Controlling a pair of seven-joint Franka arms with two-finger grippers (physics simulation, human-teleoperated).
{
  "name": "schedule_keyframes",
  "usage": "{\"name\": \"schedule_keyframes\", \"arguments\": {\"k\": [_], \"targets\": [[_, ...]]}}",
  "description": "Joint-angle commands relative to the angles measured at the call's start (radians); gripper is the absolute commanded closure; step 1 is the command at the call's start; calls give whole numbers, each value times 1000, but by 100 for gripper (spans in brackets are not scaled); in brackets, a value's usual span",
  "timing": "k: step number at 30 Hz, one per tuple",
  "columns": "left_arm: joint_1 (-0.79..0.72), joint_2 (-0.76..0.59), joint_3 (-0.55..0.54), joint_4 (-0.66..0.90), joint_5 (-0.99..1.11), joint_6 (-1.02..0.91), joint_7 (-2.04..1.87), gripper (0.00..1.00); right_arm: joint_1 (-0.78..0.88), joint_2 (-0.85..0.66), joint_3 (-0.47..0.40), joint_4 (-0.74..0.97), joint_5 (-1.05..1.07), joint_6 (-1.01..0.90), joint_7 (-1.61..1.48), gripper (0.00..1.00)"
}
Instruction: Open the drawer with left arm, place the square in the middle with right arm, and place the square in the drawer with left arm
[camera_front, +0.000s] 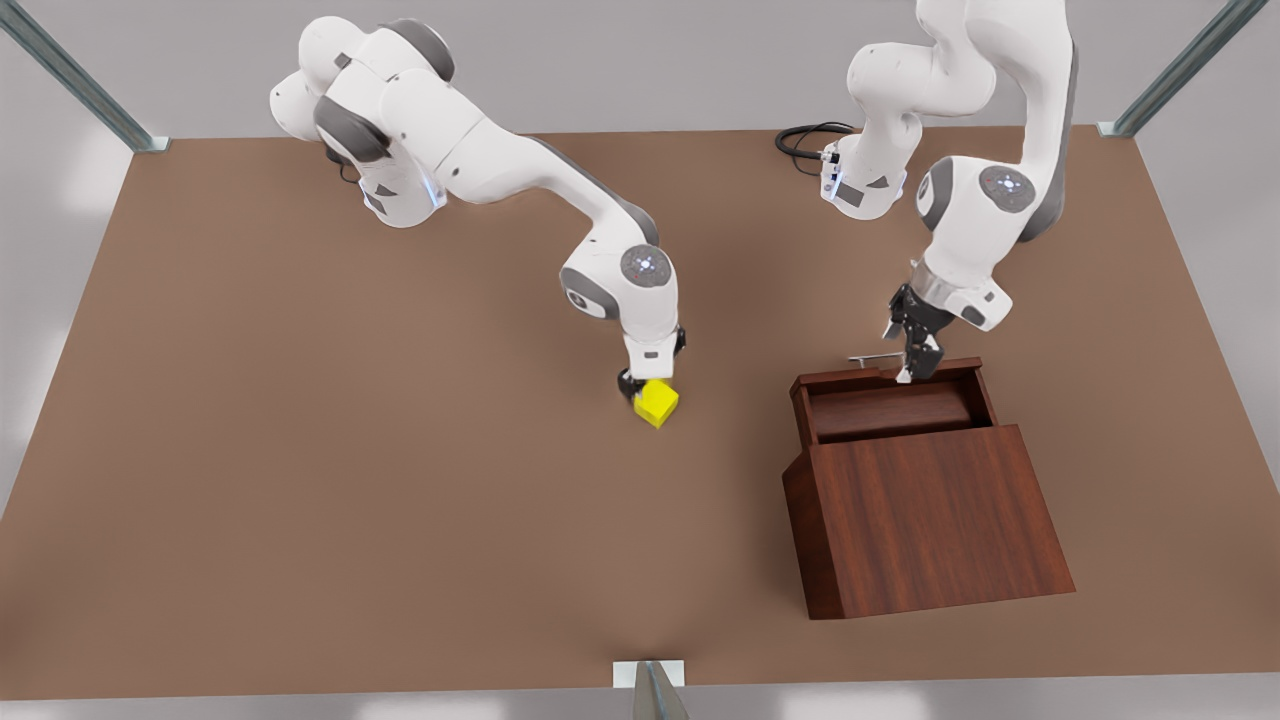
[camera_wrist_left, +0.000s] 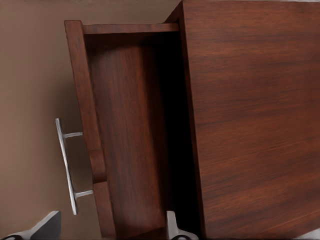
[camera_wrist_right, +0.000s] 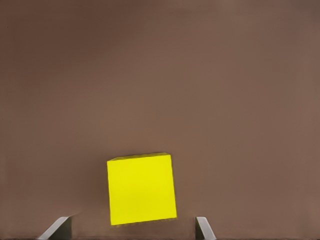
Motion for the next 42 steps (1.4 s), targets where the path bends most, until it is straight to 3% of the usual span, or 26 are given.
{"name": "schedule_keyframes", "arguments": {"k": [1,4,5,6,7,8,11,13,15,19,24,29,42], "targets": [[-3,60,0,101,57,-148,336,0,-12,-109,-5,-6,11,-141,-172,0],[-61,213,5,362,76,-327,566,0,-254,-406,-2,-123,37,-236,-172,0],[-64,259,2,445,126,-421,669,0,-368,-471,-5,-122,187,-337,-164,0],[-65,261,-6,456,130,-424,693,0,-479,-480,-10,-118,243,-356,-176,0],[-65,262,-9,456,130,-423,741,0,-508,-488,-81,-112,242,-373,-184,0],[-110,296,-3,492,130,-429,817,0,-543,-474,-139,42,239,-682,-193,0],[-148,316,-17,528,153,-476,1010,0,-695,-506,-151,78,225,-796,-164,0],[-185,431,-53,681,148,-605,1263,0,-695,-497,-208,72,242,-780,-175,0],[-185,492,-90,738,146,-621,1398,0,-697,-482,-206,78,246,-721,-164,0],[-196,640,-169,956,102,-676,1279,0,-765,-474,-214,116,277,-733,-190,0],[-292,701,-169,966,108,-641,966,0,-759,-469,-181,138,288,-726,-189,0],[-329,764,-170,980,102,-565,973,0,-750,-468,-183,184,286,-689,-179,0],[-437,876,-169,980,203,-354,1710,0,-744,-419,-186,224,269,-638,-190,0]]}}
